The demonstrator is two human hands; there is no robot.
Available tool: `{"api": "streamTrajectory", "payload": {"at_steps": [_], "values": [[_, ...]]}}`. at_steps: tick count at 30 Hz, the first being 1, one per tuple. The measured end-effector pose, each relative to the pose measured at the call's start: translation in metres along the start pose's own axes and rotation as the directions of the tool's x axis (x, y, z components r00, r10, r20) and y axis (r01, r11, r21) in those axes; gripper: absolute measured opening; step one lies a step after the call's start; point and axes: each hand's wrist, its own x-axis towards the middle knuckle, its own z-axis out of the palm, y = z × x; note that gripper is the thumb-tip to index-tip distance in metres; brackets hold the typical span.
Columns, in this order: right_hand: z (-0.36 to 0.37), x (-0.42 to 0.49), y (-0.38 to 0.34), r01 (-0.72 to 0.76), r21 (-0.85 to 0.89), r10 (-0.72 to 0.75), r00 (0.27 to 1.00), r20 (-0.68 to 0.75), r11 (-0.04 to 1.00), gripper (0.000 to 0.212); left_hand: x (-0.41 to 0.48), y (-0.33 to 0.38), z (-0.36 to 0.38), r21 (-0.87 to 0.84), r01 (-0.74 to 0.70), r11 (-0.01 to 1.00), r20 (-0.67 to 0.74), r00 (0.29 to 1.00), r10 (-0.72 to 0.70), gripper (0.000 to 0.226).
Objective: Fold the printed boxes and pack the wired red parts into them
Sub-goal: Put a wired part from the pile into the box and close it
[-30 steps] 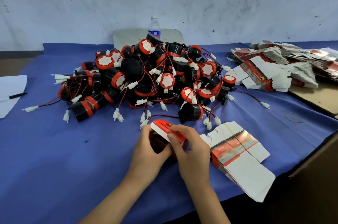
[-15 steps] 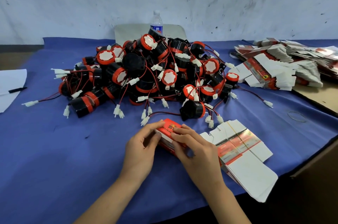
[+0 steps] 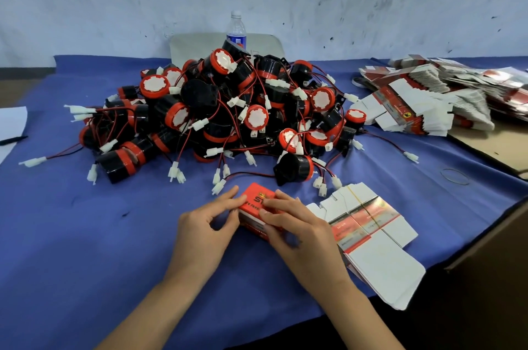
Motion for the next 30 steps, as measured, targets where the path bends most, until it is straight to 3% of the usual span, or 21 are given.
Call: {"api": "streamTrajectory", "payload": {"at_steps": [6, 10, 13, 16, 19, 22, 24, 27, 30], "values": [[-0.010, 0.007, 0.000, 0.046, -0.135, -0.030, 0.992, 0.122, 0.990, 0.020, 0.005, -0.005, -0.007, 0.255, -0.234, 0.938, 0.066, 0.972, 0.225, 0.033], [-0.018, 0.004, 0.004, 0.035, -0.152, 0.009, 0.961, 0.277, 0.988, 0.028, 0.009, -0.005, -0.006, 0.414, -0.391, 0.822, 0.146, 0.920, 0.363, 0.030], [-0.020, 0.005, 0.002, -0.021, -0.114, 0.057, 0.947, 0.316, 0.993, 0.026, 0.008, -0.008, -0.007, 0.470, -0.448, 0.760, 0.251, 0.894, 0.371, 0.045], [-0.018, 0.005, -0.005, -0.029, -0.049, 0.038, 0.980, 0.195, 0.998, 0.025, 0.005, -0.008, -0.005, 0.398, -0.484, 0.780, 0.376, 0.861, 0.343, 0.068], [-0.027, 0.004, -0.014, -0.170, 0.153, 0.163, 0.985, 0.052, 0.974, 0.024, 0.009, -0.003, -0.003, 0.277, -0.491, 0.826, 0.369, 0.848, 0.380, 0.064], [-0.044, 0.000, -0.019, -0.160, 0.080, 0.140, 0.967, 0.214, 0.984, 0.052, 0.014, 0.004, -0.003, 0.148, -0.454, 0.879, 0.348, 0.856, 0.383, 0.053], [-0.054, -0.001, -0.019, -0.102, -0.032, 0.106, 0.969, 0.224, 0.994, 0.055, 0.017, 0.010, 0.002, 0.086, -0.450, 0.889, 0.362, 0.845, 0.393, 0.053], [-0.075, 0.006, -0.022, -0.139, -0.072, 0.146, 0.983, 0.109, 0.988, 0.051, 0.027, 0.021, 0.023, -0.085, -0.381, 0.921, 0.303, 0.870, 0.389, 0.057], [-0.109, 0.014, -0.022, -0.292, 0.195, 0.321, 0.937, -0.138, 0.936, 0.045, 0.039, 0.023, 0.053, -0.319, -0.261, 0.911, 0.180, 0.927, 0.328, 0.069]]}}
